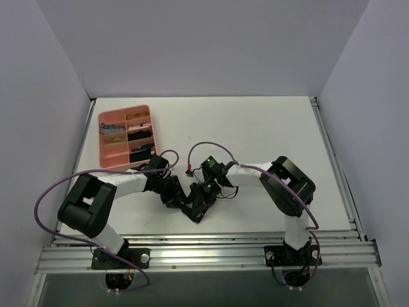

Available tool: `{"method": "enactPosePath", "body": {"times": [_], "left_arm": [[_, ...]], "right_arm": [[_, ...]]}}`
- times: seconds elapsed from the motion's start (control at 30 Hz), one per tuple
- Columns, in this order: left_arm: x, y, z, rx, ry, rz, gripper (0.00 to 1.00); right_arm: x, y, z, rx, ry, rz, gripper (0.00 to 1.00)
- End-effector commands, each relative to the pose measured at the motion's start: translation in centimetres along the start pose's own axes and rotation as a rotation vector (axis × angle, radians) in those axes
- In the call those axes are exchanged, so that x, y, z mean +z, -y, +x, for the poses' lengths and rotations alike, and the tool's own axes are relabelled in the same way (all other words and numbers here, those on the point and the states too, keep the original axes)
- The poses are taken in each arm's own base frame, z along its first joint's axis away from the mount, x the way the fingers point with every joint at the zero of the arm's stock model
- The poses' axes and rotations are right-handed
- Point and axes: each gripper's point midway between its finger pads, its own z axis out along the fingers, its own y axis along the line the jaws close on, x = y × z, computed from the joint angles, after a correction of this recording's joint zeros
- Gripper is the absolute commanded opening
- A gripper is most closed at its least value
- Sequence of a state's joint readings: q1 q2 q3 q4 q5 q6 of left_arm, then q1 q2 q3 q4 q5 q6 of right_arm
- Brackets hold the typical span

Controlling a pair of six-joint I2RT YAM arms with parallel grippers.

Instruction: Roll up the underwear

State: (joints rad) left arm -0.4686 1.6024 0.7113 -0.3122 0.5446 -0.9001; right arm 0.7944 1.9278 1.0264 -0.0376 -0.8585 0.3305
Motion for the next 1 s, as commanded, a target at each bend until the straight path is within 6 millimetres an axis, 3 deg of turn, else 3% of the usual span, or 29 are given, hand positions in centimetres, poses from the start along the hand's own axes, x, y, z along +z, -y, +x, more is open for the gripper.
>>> {"method": "enactPosePath", "body": {"times": [0.0, 0.07, 0.13, 0.27, 0.43, 0.97], "left_arm": [[-0.8, -0.7, -1.2, 0.028, 0.075, -0.074, 0.44], [-1.4, -0.5, -1.4, 0.033, 0.107, -0.056, 0.5], [-2.2, 1.2, -1.8, 0.063, 0.156, 0.025, 0.54], [-3.1, 3.4, -1.4, 0.135, 0.184, 0.178, 0.56], [-2.8, 4.2, -0.8, 0.191, 0.155, 0.261, 0.56], [-2.1, 0.8, -1.2, 0.181, 0.151, 0.068, 0.56]], "right_arm": [[-0.3, 2.8, -0.5, 0.007, 0.057, 0.123, 0.0], [-0.1, 2.9, 0.0, 0.034, 0.038, 0.089, 0.0], [0.0, 2.8, -0.3, 0.058, 0.044, 0.035, 0.0], [0.3, 3.4, -0.5, 0.101, 0.03, 0.004, 0.0], [0.4, 3.4, -1.0, 0.138, 0.02, -0.028, 0.0], [1.0, 3.4, -0.6, 0.192, -0.018, -0.093, 0.0]]}}
